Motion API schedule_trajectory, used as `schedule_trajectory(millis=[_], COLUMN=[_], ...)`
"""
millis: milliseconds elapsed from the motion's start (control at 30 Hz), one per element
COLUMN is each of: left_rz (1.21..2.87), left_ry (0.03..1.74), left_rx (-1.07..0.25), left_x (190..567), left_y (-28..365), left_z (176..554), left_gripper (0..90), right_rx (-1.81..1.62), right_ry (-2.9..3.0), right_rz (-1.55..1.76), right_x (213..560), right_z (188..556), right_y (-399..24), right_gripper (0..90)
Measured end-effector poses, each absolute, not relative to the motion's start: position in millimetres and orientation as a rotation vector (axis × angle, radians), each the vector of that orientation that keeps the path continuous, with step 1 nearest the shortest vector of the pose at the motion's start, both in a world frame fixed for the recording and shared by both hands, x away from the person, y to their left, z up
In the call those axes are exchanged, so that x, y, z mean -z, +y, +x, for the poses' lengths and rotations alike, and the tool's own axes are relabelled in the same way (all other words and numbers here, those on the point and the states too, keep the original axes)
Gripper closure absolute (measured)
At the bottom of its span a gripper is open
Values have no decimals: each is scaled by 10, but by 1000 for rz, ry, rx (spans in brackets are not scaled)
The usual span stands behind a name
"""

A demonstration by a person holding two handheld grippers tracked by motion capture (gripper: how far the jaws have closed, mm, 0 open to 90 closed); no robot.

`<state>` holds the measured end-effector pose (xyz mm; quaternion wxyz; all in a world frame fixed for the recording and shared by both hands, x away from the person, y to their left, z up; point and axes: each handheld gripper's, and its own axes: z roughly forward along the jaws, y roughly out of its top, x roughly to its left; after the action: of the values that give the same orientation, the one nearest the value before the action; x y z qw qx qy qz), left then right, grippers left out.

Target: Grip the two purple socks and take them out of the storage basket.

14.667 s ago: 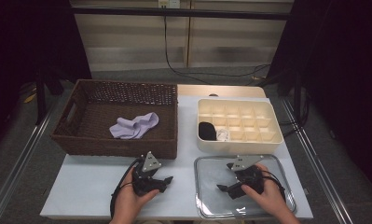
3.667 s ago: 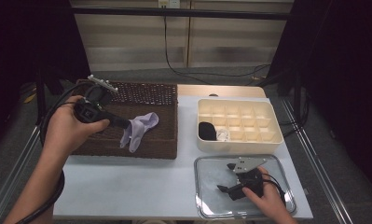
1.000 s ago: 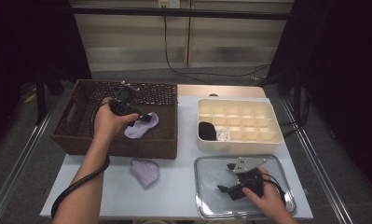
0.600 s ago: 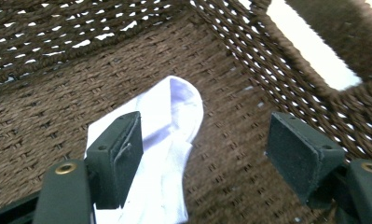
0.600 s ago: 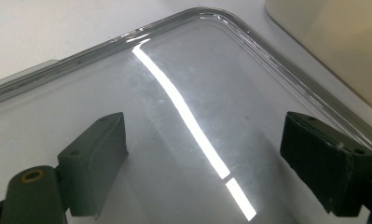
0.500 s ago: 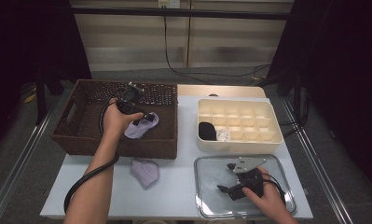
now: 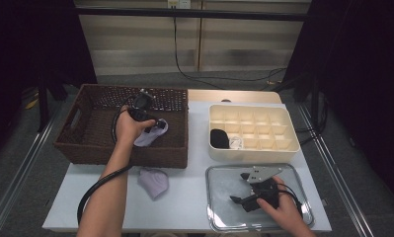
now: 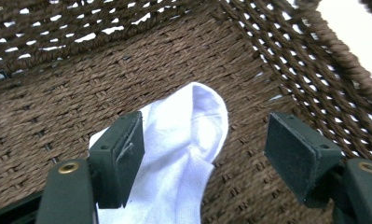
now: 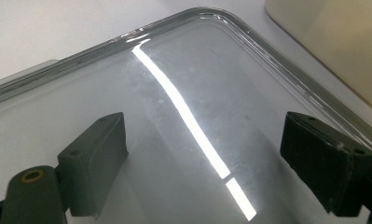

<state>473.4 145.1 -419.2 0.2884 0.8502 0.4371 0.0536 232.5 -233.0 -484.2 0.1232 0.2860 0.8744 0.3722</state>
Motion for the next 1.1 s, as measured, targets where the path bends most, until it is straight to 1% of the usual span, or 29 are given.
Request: schedule_trajectory(millis=[300, 500, 600, 667, 733, 800, 833, 1000, 1100], left_rz=[2273, 2320, 2314, 2311, 2329, 2360, 2357, 2378, 2370], left_ry=[1218, 1217, 1228, 1244, 1248, 1251, 1258, 1268, 1291], left_rx=[-156, -151, -148, -128, -134, -124, -137, -119, -109], left_x=[4322, 4411, 4441, 4458, 4476, 4473, 4472, 4442, 4422], left_y=[1503, 1479, 1488, 1502, 1503, 1513, 1513, 1527, 1539], left_z=[4819, 4830, 4833, 4831, 4830, 4832, 4830, 4830, 4825], left_gripper=[297, 353, 388, 432, 475, 564, 580, 746, 789], right_rx=[-1086, -1087, -1086, -1086, -1086, -1085, -1085, -1085, -1086], right_ry=[2549, 2551, 2550, 2550, 2550, 2550, 2550, 2550, 2550], right_rz=[833, 833, 834, 833, 833, 833, 833, 833, 833], right_x=[4842, 4842, 4842, 4842, 4842, 4842, 4842, 4842, 4842], right_z=[2326, 2326, 2326, 2326, 2326, 2325, 2325, 2325, 2325], right_y=[-2331, -2330, -2331, -2331, -2331, -2331, -2331, -2331, -2331], right_gripper=[141, 140, 141, 141, 141, 140, 141, 141, 140])
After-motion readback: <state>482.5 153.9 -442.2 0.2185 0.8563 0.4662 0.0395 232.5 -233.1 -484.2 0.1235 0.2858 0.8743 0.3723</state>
